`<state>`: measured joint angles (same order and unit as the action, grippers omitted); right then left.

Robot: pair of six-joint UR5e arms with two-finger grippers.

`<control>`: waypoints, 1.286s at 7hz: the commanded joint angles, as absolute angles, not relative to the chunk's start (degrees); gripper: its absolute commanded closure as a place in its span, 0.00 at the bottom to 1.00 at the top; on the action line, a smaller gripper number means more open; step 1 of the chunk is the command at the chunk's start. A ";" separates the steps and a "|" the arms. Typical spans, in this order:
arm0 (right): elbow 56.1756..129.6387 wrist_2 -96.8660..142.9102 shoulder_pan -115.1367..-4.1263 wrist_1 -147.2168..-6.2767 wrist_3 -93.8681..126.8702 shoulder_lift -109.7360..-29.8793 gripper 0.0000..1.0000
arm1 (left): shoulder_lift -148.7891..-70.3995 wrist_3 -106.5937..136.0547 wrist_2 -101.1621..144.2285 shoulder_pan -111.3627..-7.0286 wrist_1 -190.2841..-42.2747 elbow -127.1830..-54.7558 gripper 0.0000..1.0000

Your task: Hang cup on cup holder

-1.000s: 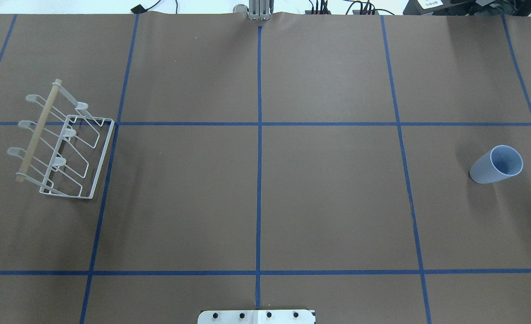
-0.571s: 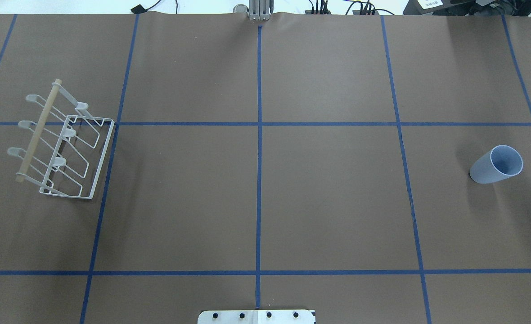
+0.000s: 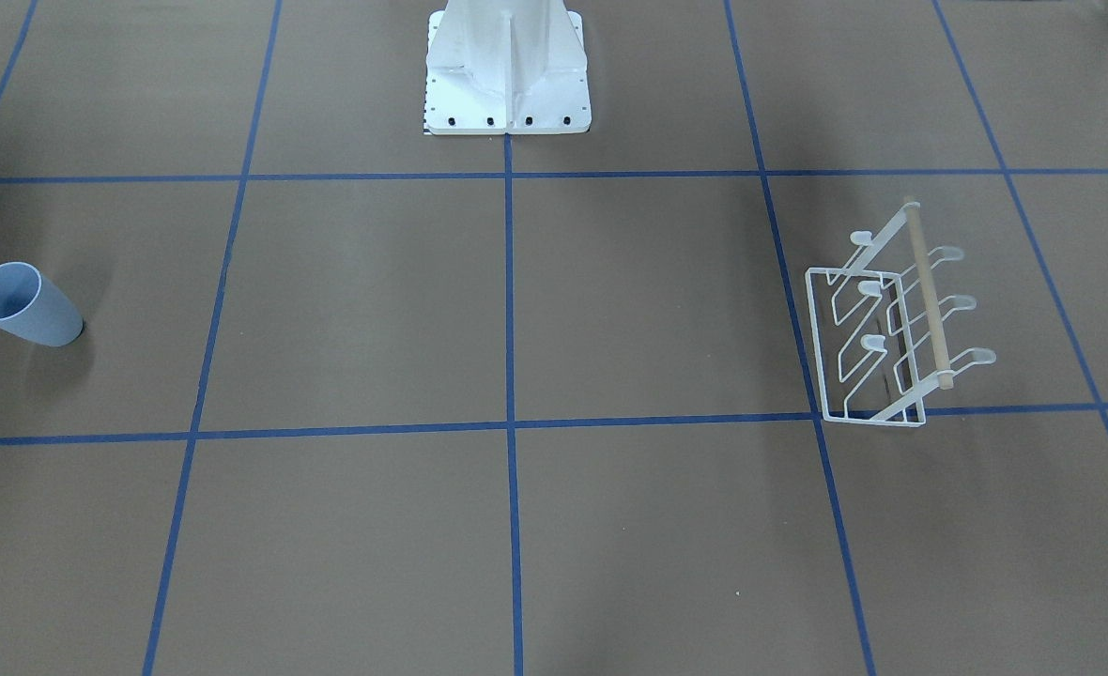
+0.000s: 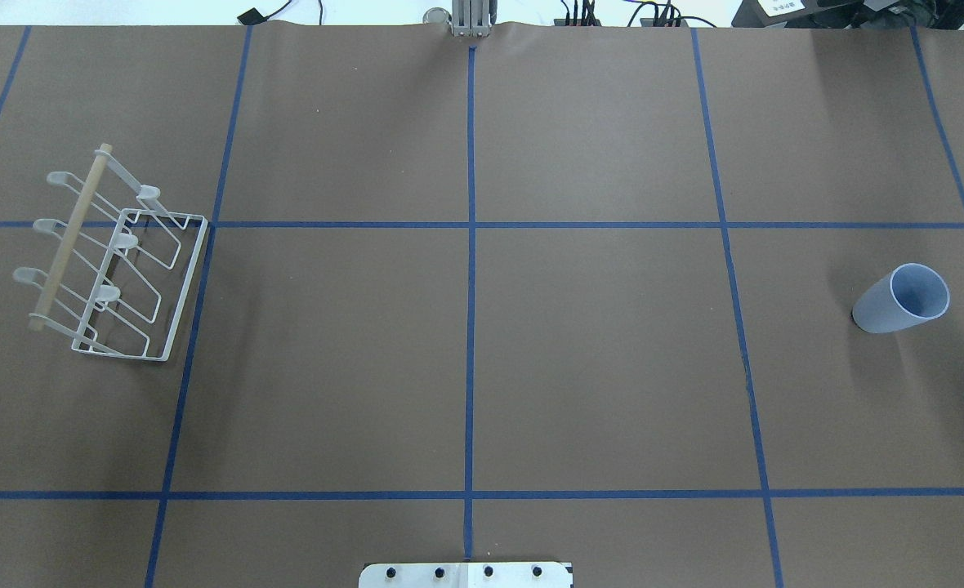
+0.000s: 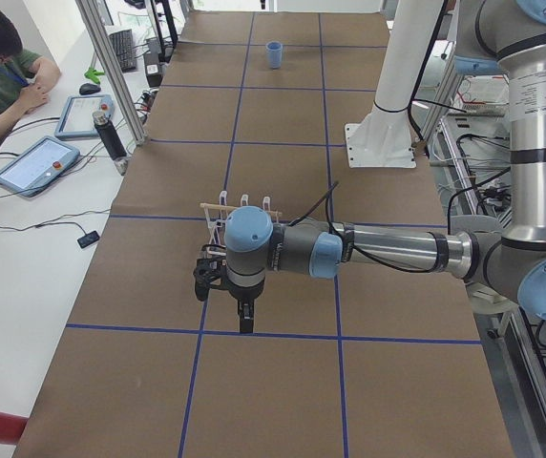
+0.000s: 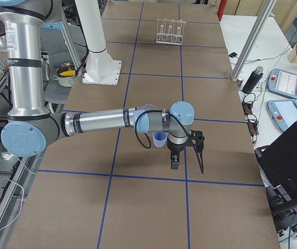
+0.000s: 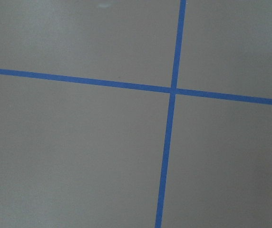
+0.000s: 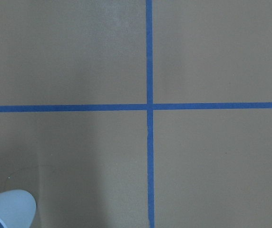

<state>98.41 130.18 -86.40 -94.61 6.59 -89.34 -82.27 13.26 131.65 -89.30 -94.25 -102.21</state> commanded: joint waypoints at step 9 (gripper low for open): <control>99.84 134.35 -84.57 -93.69 5.98 -89.04 0.00 | -83.32 13.01 132.19 -88.86 -95.01 -102.92 0.02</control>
<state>99.69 131.10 -85.81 -93.82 6.17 -89.23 -82.95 13.30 132.06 -88.95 -94.92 -102.93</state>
